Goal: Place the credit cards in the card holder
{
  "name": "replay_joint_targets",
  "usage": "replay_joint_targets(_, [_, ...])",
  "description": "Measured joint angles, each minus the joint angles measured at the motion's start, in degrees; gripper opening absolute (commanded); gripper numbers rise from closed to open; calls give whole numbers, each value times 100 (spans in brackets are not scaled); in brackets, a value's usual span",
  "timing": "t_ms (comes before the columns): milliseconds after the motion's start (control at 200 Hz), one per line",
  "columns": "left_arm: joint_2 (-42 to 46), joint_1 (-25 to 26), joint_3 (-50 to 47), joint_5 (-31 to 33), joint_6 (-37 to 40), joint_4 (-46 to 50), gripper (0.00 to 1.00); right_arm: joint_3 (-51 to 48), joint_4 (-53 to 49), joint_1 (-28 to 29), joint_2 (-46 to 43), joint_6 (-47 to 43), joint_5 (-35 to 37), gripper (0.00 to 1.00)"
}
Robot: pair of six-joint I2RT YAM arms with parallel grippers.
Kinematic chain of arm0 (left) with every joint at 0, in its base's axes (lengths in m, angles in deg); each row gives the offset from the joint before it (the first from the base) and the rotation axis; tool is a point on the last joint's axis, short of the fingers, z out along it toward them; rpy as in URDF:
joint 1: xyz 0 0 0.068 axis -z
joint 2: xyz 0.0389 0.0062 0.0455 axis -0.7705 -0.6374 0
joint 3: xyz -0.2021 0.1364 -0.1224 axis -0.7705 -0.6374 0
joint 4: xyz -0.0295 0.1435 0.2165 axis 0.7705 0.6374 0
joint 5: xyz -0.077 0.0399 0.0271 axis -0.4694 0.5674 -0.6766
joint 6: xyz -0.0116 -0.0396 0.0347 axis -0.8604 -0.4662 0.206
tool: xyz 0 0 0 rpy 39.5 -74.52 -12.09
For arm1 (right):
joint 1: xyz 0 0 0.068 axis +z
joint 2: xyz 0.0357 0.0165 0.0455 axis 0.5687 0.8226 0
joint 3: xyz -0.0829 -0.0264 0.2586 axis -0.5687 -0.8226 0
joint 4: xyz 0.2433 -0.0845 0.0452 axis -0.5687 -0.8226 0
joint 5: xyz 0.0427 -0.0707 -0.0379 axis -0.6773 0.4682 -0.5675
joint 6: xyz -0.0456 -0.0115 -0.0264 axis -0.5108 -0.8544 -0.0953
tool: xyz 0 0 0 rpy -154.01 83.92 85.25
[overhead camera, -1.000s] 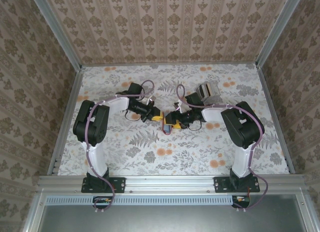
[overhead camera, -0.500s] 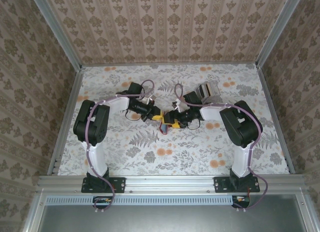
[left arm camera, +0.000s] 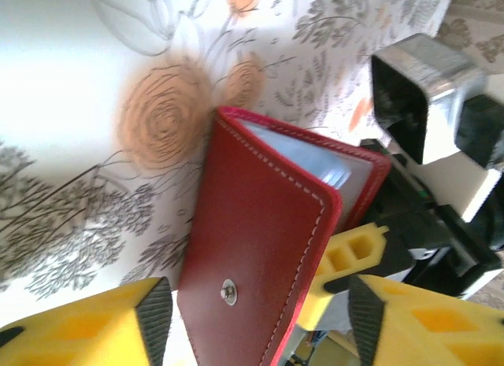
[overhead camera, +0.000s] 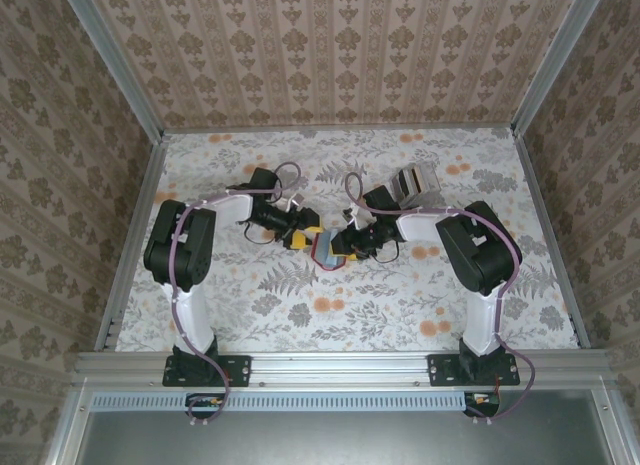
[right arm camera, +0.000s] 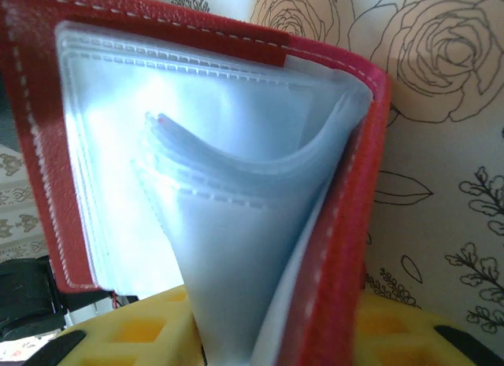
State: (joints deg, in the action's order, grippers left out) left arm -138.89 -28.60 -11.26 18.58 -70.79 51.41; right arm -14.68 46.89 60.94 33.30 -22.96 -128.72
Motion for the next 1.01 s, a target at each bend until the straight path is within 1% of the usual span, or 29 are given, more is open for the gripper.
replay_joint_targets(70, [0,7,2,57,129,170,67,0,2,0,0,0,13,38])
replay_joint_targets(115, [0,26,2,83,186,234,63,-2,7,0,0,0,15,37])
replay_joint_targets(140, [0,33,2,92,214,251,58,-4,9,0,0,0,15,37])
replay_joint_targets(190, [0,44,2,101,264,284,43,-11,11,-2,0,2,15,37])
replay_joint_targets(260, [0,63,2,101,308,302,29,-26,28,-7,0,13,13,37])
replay_joint_targets(300, [0,68,2,94,321,306,23,-37,48,-15,0,15,13,38])
replay_joint_targets(440, [0,61,0,31,398,273,8,-46,59,-37,0,17,9,41])
replay_joint_targets(490, [0,59,-15,2,420,234,3,-48,63,-55,0,17,4,44])
replay_joint_targets(520, [0,59,-33,-26,428,195,0,-55,74,-61,0,17,-7,49])
replay_joint_targets(585, [11,55,-98,-76,420,101,0,-85,166,-85,-4,31,-142,63])
replay_joint_targets(660, [44,35,-186,-109,415,17,0,-199,444,-103,-74,96,-339,72])
replay_joint_targets(795, [92,24,-332,-164,343,-208,0,-498,1097,-173,-181,313,-713,79])
replay_joint_targets(850, [109,24,-404,-195,256,-341,0,-498,1163,-195,-173,367,-800,81])
replay_joint_targets(875, [118,24,-439,-212,205,-415,0,-498,1178,-199,-168,376,-817,83])
replay_joint_targets(1005, [142,22,-643,-321,-138,-870,0,-398,1130,-184,-103,365,-918,85])
